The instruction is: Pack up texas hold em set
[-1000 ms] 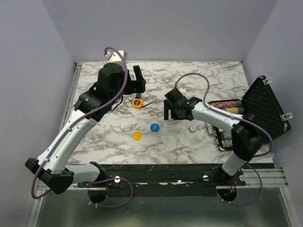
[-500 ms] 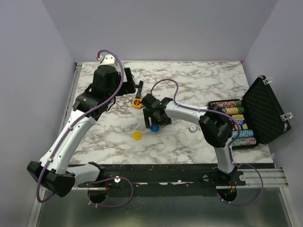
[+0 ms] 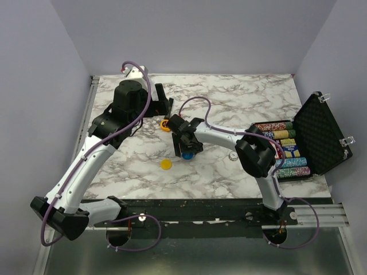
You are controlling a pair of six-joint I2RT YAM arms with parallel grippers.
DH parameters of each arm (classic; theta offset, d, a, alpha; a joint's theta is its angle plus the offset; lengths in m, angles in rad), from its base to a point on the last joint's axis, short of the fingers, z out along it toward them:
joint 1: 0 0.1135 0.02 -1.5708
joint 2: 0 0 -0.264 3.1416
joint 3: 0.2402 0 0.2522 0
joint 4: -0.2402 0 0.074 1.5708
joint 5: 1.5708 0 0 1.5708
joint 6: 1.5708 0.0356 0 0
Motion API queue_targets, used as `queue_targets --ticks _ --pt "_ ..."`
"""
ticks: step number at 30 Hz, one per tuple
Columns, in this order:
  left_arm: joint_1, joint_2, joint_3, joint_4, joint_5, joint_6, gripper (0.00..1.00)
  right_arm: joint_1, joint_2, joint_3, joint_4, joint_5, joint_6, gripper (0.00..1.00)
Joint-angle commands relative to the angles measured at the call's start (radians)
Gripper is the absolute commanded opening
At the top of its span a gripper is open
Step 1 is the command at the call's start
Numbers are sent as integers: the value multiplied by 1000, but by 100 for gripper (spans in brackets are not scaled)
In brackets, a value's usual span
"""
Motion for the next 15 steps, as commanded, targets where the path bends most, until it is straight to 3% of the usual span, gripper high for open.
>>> queue_targets --ticks 1,10,15 --pt "-110 -2 12 16 -12 82 98 24 66 -3 -63 0 22 74" --pt "-264 -18 6 43 -35 177 99 27 95 -30 -49 7 43 63" --pt "-288 -25 22 24 -57 176 98 27 99 -23 -62 15 56 59"
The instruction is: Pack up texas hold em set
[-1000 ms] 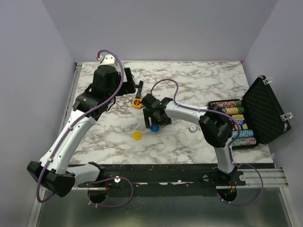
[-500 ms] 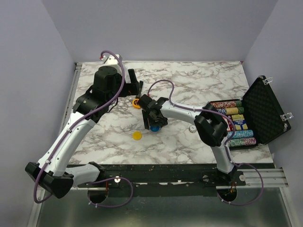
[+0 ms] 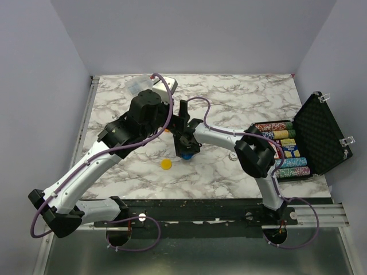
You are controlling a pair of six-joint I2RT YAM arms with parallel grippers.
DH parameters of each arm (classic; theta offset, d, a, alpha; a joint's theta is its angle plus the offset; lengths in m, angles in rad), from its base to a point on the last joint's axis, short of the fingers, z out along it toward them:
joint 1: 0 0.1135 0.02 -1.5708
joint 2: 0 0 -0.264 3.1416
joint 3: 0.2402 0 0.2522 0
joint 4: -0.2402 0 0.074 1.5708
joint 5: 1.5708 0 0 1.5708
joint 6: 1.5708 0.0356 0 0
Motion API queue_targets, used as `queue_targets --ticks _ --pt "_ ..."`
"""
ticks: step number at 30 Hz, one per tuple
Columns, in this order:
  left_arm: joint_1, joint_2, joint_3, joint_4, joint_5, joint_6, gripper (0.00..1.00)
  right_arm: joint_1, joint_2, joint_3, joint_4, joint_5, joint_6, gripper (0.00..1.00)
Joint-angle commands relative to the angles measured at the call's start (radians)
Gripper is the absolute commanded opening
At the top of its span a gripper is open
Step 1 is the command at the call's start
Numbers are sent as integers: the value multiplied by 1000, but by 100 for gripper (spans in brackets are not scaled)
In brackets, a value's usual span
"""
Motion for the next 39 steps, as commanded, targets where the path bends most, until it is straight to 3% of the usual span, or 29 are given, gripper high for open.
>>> queue_targets --ticks 1,9,21,32,39 --pt "-16 -28 26 -4 -37 25 98 14 88 -31 -61 9 30 57" --pt "-16 -19 3 17 -64 -3 98 13 64 -91 -7 14 79 42" --pt "-7 -3 -13 29 -136 0 99 -9 -91 -189 109 72 98 1" --pt "12 5 -21 35 -125 -3 98 -140 -386 -377 139 200 101 1" --pt "27 7 -19 32 -95 -16 98 -401 -676 -533 127 228 42 1"
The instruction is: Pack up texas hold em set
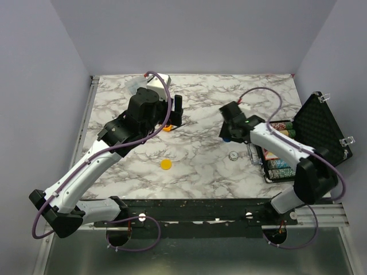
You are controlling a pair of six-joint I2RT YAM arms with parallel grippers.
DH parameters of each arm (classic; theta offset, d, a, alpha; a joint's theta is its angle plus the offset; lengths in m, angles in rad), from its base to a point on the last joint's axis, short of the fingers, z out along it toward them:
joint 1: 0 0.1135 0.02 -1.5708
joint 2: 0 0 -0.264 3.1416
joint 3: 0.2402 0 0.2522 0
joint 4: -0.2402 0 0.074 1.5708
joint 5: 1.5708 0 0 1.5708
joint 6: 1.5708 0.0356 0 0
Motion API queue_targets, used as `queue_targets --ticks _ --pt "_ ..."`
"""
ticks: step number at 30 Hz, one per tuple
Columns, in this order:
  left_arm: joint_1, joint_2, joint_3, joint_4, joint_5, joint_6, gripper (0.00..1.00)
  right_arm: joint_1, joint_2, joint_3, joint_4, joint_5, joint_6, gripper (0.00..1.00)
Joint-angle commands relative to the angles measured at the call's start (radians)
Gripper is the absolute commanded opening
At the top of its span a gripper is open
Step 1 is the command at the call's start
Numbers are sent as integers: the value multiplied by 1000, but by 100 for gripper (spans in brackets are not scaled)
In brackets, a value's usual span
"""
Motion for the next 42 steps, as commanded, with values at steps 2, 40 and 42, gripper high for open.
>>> queue_targets --ticks 2,40,42 --pt "14 3 -7 10 35 -26 98 -211 -189 -91 -40 103 -49 1" --pt "41 46 -3 6 125 -59 98 -775 -148 -268 31 362 23 1" --pt "45 51 -2 5 133 -62 98 -774 -141 -273 31 375 29 1"
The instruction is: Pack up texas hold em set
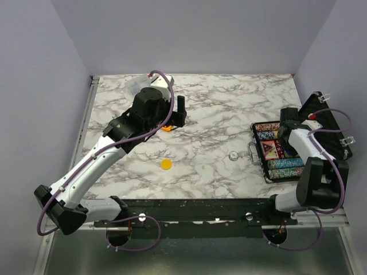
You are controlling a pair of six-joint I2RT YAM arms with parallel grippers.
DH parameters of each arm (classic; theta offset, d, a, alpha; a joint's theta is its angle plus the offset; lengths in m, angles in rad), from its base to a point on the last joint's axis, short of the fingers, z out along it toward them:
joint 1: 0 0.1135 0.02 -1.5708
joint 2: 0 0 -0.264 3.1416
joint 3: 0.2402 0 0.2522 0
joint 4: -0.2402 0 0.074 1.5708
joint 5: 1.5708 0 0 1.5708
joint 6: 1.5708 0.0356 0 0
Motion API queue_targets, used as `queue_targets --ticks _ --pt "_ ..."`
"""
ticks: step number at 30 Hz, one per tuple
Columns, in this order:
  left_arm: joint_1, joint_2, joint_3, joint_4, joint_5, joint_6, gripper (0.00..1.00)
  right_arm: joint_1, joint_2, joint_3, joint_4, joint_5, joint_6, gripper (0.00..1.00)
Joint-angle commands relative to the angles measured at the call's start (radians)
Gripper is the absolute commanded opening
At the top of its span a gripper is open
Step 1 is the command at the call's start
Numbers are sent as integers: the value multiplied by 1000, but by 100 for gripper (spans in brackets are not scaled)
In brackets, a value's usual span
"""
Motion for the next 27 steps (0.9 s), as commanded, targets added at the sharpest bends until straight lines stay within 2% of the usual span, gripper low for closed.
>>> queue_targets --ticks 1,8,15,24,27 --pt "14 14 15 -2 37 -15 99 -7 28 -18 30 78 41 1" --pt "20 29 19 -5 57 -23 99 -8 46 -17 31 104 55 1" --pt "29 35 22 -11 60 -24 99 -18 64 -20 32 109 66 7" --pt "34 38 22 -11 72 -27 99 -25 88 -18 47 104 66 9" --pt "34 38 22 -11 74 -27 99 -27 94 -17 47 103 67 14"
